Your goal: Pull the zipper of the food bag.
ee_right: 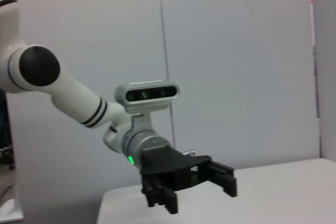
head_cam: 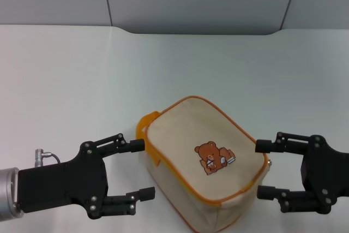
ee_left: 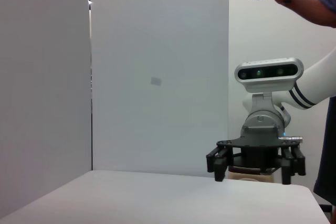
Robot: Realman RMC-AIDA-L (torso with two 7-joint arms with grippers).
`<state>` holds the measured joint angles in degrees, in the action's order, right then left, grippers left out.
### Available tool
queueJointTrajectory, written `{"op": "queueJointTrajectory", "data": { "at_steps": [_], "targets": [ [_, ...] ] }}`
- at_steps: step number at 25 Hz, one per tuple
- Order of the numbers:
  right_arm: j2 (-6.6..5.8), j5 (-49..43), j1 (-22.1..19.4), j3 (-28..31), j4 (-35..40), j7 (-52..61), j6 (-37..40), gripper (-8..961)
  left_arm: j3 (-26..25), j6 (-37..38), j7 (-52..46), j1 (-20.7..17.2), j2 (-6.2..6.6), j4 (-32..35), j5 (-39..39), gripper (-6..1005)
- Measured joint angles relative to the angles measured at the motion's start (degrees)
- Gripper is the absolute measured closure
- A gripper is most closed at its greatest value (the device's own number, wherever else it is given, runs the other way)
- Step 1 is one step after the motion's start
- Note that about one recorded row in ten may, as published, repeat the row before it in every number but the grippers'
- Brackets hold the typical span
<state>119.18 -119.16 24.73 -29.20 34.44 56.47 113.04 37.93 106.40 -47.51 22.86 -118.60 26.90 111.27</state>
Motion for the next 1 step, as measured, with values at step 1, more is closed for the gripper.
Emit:
{"op": "queueJointTrajectory", "data": {
  "at_steps": [1],
  "targets": [
    [0.0, 0.0, 0.0, 0.0, 0.0, 0.0, 0.0, 194, 0.0, 0.0, 0.0, 0.0, 0.0, 0.0, 0.0, 167]
  ]
}}
